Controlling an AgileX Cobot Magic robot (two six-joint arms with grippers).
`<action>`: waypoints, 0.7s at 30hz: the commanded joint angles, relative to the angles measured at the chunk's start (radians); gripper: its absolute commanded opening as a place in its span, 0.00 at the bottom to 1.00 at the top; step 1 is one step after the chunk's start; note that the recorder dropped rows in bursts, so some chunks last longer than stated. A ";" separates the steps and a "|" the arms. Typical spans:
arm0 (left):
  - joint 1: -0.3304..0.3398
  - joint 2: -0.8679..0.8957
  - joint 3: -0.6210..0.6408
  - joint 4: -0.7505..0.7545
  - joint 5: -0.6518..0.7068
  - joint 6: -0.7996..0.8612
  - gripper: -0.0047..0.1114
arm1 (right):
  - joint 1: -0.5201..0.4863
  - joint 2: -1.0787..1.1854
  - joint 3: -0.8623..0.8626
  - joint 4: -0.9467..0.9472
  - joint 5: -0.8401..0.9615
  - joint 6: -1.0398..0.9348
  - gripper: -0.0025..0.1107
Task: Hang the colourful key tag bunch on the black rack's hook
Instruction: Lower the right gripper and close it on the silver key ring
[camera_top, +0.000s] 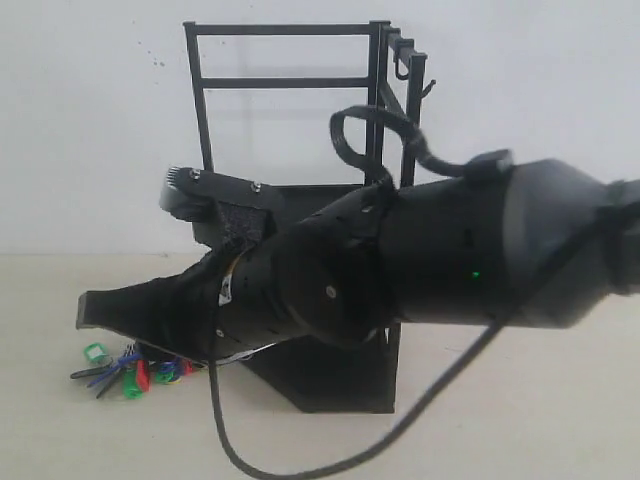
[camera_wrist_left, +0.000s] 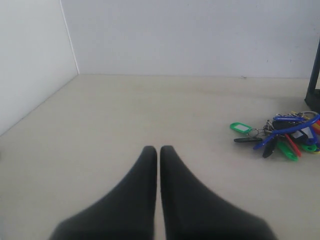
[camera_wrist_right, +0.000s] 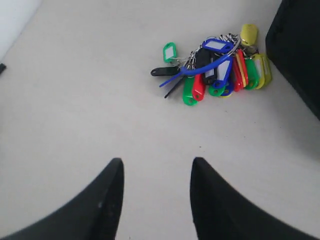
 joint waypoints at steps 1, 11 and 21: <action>-0.001 0.004 -0.002 0.000 -0.001 -0.006 0.08 | -0.043 0.124 -0.125 0.123 -0.009 -0.005 0.39; -0.001 0.004 -0.002 0.000 -0.001 -0.006 0.08 | -0.087 0.445 -0.440 0.393 -0.011 -0.029 0.39; -0.001 0.004 -0.002 0.000 -0.001 -0.006 0.08 | -0.100 0.614 -0.601 0.406 -0.056 0.030 0.39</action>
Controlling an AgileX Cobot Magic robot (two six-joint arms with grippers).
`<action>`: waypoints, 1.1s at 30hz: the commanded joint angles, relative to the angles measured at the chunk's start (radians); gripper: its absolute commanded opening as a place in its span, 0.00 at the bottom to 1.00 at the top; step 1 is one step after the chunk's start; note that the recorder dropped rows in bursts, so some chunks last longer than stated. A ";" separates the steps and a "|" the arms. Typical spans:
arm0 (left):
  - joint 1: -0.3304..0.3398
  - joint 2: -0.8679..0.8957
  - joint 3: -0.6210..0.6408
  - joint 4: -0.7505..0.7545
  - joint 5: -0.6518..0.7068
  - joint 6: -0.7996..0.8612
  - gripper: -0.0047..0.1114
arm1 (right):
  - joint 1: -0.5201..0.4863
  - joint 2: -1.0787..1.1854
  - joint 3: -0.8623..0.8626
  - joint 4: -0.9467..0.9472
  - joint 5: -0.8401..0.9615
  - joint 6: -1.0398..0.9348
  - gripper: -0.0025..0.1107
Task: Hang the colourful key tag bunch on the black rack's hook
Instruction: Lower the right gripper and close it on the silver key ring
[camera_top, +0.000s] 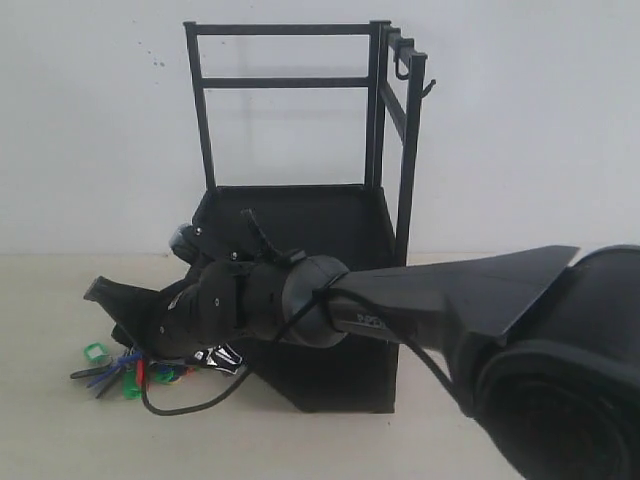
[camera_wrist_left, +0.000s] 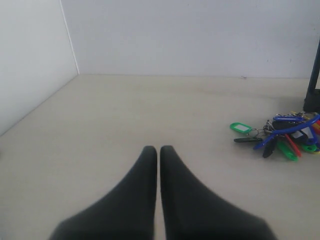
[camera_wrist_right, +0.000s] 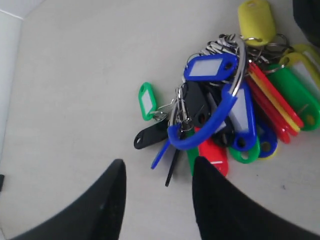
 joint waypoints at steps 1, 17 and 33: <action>-0.001 0.004 -0.002 0.000 -0.001 -0.006 0.08 | -0.021 0.041 -0.032 0.005 -0.063 0.043 0.39; -0.001 0.004 -0.002 0.000 -0.001 -0.006 0.08 | -0.048 0.103 -0.032 0.046 -0.184 0.147 0.39; -0.001 0.004 -0.002 0.000 -0.001 -0.006 0.08 | -0.009 0.103 -0.032 0.046 -0.244 0.139 0.39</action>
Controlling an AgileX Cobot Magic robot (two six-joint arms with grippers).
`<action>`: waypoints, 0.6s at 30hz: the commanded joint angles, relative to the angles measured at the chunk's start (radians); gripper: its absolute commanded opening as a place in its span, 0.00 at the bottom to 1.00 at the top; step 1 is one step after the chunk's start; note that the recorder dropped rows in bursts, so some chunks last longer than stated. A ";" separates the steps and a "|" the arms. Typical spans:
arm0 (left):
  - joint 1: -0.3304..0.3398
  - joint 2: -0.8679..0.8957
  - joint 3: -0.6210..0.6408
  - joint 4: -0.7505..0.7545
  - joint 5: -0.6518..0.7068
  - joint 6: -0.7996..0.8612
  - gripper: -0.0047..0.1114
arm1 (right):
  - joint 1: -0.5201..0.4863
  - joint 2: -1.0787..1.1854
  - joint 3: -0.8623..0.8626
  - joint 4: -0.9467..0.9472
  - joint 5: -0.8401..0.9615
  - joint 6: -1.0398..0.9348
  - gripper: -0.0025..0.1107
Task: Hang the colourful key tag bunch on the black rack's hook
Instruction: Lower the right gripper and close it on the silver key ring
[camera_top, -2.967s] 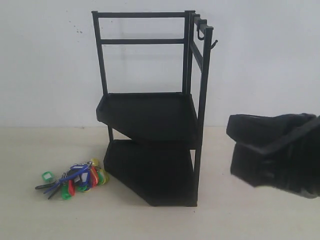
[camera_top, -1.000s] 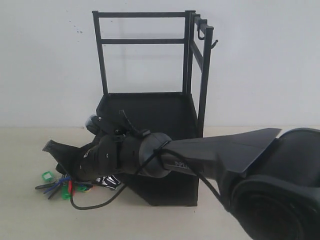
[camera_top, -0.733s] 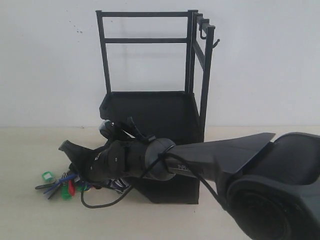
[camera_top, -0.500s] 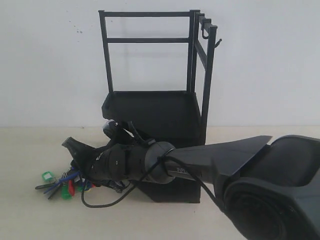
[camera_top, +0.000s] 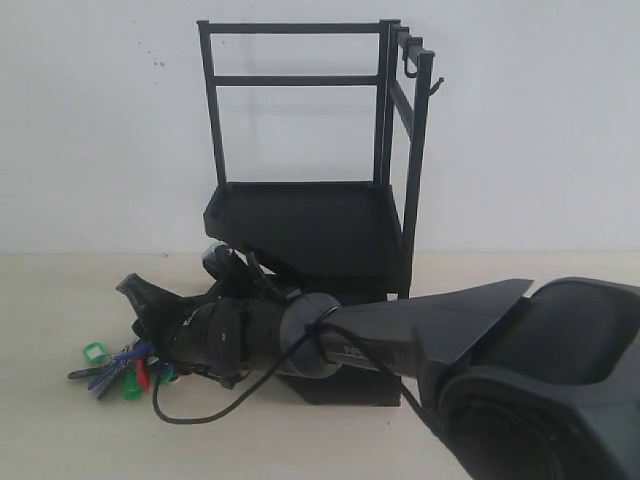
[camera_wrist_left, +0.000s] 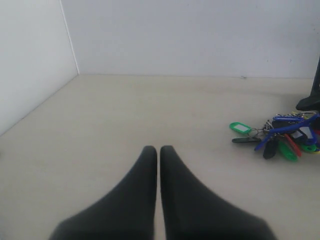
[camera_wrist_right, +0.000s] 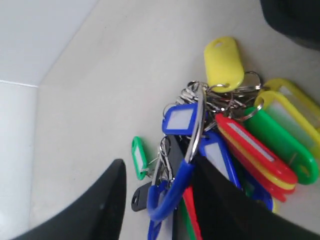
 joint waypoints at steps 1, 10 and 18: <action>-0.001 0.004 -0.002 0.000 -0.001 -0.006 0.08 | 0.007 -0.005 -0.006 0.002 -0.033 -0.006 0.39; -0.001 0.004 -0.002 0.000 -0.001 -0.006 0.08 | 0.022 -0.001 -0.006 0.002 -0.078 -0.006 0.39; -0.001 0.004 -0.002 0.000 -0.001 -0.006 0.08 | 0.027 0.032 -0.006 0.002 -0.091 0.009 0.39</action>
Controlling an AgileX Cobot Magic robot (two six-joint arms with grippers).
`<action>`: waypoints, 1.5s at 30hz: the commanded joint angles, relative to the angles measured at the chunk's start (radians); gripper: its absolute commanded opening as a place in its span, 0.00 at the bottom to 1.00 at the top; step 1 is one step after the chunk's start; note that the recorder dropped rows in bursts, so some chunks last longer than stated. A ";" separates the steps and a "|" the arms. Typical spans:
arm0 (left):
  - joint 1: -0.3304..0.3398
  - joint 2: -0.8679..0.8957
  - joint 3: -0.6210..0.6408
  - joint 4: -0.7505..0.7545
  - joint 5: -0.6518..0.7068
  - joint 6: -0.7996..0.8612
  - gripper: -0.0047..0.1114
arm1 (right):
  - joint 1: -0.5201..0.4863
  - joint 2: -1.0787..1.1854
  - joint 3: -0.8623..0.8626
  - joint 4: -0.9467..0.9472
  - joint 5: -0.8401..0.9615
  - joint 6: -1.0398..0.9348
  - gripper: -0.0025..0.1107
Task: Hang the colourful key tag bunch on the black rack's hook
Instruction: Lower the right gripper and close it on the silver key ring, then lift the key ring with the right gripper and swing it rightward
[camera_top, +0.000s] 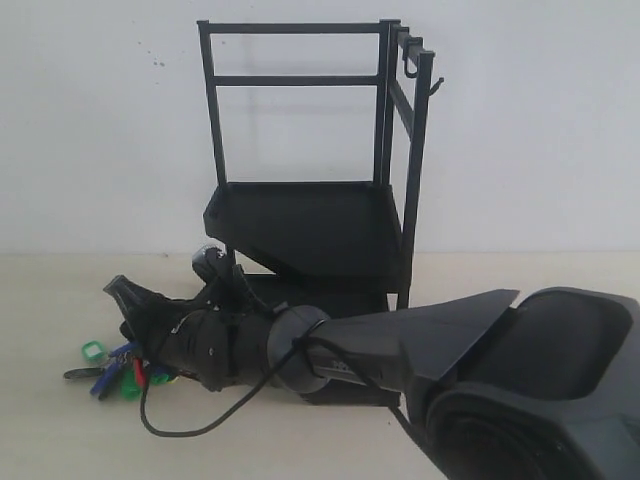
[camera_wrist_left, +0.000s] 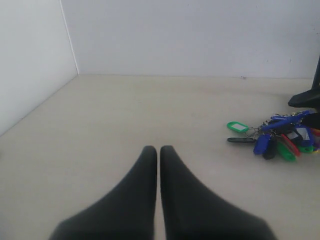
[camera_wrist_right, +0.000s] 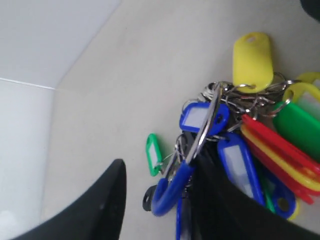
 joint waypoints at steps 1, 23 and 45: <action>-0.001 0.004 -0.002 0.000 -0.001 -0.006 0.08 | 0.002 0.015 -0.004 -0.002 -0.014 0.011 0.39; -0.001 0.004 -0.002 0.000 -0.001 -0.006 0.08 | 0.002 0.010 -0.004 -0.102 0.007 -0.026 0.02; -0.001 0.004 -0.002 0.000 -0.001 -0.006 0.08 | 0.040 -0.287 -0.002 -0.119 0.470 -0.739 0.02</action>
